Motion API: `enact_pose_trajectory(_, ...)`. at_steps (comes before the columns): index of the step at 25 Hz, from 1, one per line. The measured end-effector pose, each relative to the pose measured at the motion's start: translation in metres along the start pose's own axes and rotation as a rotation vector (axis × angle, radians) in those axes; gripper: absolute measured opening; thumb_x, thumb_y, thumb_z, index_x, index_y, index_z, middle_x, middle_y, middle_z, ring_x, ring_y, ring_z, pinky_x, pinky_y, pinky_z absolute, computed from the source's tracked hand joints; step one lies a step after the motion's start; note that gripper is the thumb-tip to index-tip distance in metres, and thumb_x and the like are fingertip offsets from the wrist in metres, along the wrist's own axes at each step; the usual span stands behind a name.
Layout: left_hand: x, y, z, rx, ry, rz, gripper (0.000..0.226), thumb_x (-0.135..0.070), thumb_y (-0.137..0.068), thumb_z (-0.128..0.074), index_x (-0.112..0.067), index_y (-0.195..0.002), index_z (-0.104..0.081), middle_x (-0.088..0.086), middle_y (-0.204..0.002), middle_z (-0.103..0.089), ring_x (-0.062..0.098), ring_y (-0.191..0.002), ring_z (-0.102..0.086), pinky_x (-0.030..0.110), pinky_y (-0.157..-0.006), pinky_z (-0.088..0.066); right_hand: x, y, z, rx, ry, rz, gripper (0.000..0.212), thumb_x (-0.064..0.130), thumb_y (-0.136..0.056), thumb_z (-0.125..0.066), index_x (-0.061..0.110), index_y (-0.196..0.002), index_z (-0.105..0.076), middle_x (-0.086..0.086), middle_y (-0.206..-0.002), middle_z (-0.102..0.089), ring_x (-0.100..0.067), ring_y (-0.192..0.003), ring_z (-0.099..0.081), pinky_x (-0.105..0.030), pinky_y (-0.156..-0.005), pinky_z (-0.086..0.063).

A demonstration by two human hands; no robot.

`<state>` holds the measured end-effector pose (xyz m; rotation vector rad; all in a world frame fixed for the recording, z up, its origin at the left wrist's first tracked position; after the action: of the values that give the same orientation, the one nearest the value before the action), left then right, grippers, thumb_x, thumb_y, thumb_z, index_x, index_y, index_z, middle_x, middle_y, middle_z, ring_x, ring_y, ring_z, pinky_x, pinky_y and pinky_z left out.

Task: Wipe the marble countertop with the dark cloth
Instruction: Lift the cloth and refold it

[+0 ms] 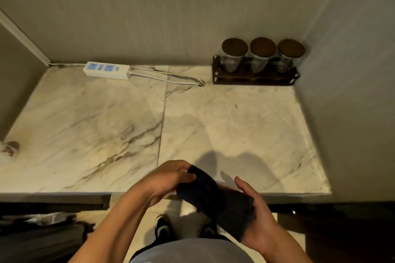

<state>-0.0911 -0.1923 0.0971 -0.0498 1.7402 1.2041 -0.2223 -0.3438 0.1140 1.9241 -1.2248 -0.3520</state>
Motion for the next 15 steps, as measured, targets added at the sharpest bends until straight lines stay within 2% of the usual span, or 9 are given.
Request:
enact_pose_trajectory(2, 0.012, 0.005, 0.019, -0.033, 0.095, 0.006, 0.008, -0.012, -0.081, -0.064, -0.01, -0.089, -0.068, 0.011, -0.083, -0.069, 0.02, -0.073, -0.064, 0.029, -0.063, -0.049, -0.003, -0.006, -0.007, 0.032, 0.012, -0.043, 0.058, 0.045, -0.09, -0.047, -0.004, -0.114, -0.066, -0.026, -0.12, -0.063, -0.04, -0.107, -0.063, -0.047, -0.094, -0.049)
enact_pose_trajectory(3, 0.018, 0.007, 0.027, -0.037, 0.148, 0.005, 0.016, -0.014, -0.078, -0.066, -0.008, -0.092, -0.067, 0.013, -0.085, -0.068, 0.021, -0.074, -0.063, 0.029, -0.064, -0.049, -0.003, -0.012, -0.011, 0.007, 0.045, -0.051, 0.06, 0.048, -0.089, -0.047, -0.003, -0.114, -0.066, -0.026, -0.121, -0.063, -0.04, -0.109, -0.062, -0.049, -0.099, -0.045)
enact_pose_trajectory(4, 0.023, 0.008, 0.035, -0.046, 0.195, 0.008, 0.023, -0.015, -0.076, -0.067, -0.004, -0.096, -0.066, 0.015, -0.087, -0.068, 0.021, -0.075, -0.063, 0.029, -0.064, -0.049, -0.004, -0.019, -0.009, -0.011, 0.069, -0.049, 0.061, 0.051, -0.089, -0.047, -0.002, -0.115, -0.066, -0.025, -0.122, -0.063, -0.04, -0.11, -0.062, -0.052, -0.102, -0.041)
enact_pose_trajectory(6, 0.032, 0.012, 0.053, -0.1, 0.259, 0.01, 0.022, -0.009, -0.081, -0.066, 0.001, -0.101, -0.064, 0.018, -0.089, -0.067, 0.023, -0.076, -0.064, 0.028, -0.064, -0.05, -0.007, -0.034, -0.013, -0.038, 0.145, -0.05, 0.057, 0.05, -0.09, -0.049, 0.004, -0.119, -0.065, -0.021, -0.123, -0.063, -0.037, -0.112, -0.061, -0.055, -0.103, -0.038)
enact_pose_trajectory(9, 0.044, 0.019, 0.081, -0.171, 0.357, 0.01, 0.022, -0.003, -0.085, -0.059, 0.001, -0.106, -0.065, 0.022, -0.1, -0.069, 0.026, -0.084, -0.066, 0.028, -0.064, -0.054, -0.007, -0.06, -0.025, -0.057, 0.347, 0.003, 0.038, 0.024, -0.087, -0.06, 0.008, -0.122, -0.06, -0.017, -0.119, -0.067, -0.031, -0.109, -0.064, -0.051, -0.093, -0.049)
enact_pose_trajectory(12, 0.056, 0.025, 0.103, -0.217, 0.455, 0.017, 0.024, -0.002, -0.085, -0.059, -0.002, -0.108, -0.067, 0.021, -0.105, -0.07, 0.03, -0.091, -0.067, 0.033, -0.069, -0.055, 0.001, -0.094, -0.046, -0.134, 0.676, 0.113, 0.035, -0.009, -0.085, -0.058, 0.01, -0.115, -0.062, -0.017, -0.112, -0.068, -0.03, -0.101, -0.067, -0.039, -0.082, -0.057)
enact_pose_trajectory(15, 0.069, 0.029, 0.123, -0.284, 0.474, 0.059, 0.022, -0.002, -0.087, -0.058, -0.007, -0.106, -0.067, 0.017, -0.101, -0.072, 0.031, -0.093, -0.069, 0.036, -0.074, -0.053, 0.007, -0.13, -0.087, -0.175, 0.99, 0.215, 0.035, -0.012, -0.082, -0.055, 0.015, -0.103, -0.064, -0.016, -0.108, -0.067, -0.028, -0.098, -0.066, -0.033, -0.076, -0.057)
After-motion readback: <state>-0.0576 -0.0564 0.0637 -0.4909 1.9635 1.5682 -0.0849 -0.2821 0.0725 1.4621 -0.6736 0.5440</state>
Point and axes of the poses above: each hand's wrist, its own y-axis away from the middle knuckle, its own z-axis out of the back of the hand, x = y × z, the point moved 3 cm from there along -y, towards the middle knuckle
